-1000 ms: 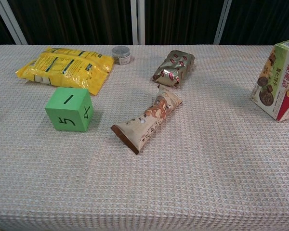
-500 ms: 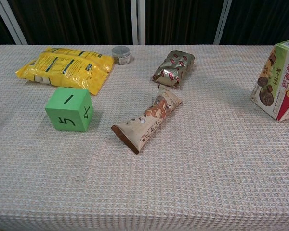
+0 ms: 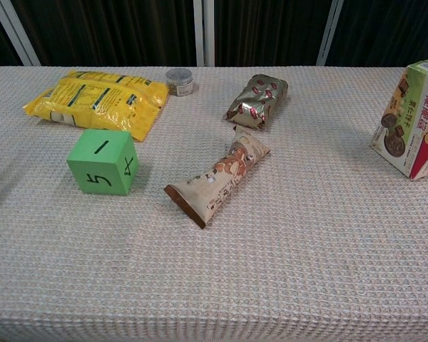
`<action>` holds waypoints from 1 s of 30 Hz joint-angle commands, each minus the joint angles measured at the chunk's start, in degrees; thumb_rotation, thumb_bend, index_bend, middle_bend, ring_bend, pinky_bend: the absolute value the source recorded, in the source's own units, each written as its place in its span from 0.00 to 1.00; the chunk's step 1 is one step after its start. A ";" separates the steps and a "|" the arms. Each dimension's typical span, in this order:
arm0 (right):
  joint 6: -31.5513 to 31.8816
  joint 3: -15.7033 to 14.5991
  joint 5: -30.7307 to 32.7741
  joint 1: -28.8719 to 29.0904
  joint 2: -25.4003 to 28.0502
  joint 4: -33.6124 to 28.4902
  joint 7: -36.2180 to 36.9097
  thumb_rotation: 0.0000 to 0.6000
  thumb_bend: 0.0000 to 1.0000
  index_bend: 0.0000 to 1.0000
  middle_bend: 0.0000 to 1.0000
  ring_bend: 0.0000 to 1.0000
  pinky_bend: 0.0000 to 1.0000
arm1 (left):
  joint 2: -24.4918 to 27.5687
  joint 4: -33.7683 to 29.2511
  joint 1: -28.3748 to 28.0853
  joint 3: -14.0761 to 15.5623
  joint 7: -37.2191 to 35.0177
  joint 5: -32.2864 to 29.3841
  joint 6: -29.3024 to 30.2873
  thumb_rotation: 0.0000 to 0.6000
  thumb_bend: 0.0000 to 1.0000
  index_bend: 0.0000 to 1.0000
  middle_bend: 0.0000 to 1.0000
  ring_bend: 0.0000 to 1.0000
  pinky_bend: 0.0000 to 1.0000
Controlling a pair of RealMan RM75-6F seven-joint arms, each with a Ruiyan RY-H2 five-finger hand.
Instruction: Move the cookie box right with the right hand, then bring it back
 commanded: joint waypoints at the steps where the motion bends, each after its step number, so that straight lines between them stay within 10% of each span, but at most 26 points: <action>1: -1.26 0.07 -1.53 1.22 -0.98 1.27 2.64 1.00 0.00 0.00 0.00 0.00 0.00 | -0.19 0.02 -0.10 -0.02 0.50 -0.24 -0.14 1.00 0.00 0.02 0.02 0.04 0.22; 30: -1.05 -2.84 -10.00 8.32 -7.56 12.34 21.87 1.00 0.00 0.00 0.00 0.00 0.00 | -1.26 -2.34 -2.56 -1.03 6.46 -3.03 -2.58 1.00 0.00 0.02 0.02 0.04 0.22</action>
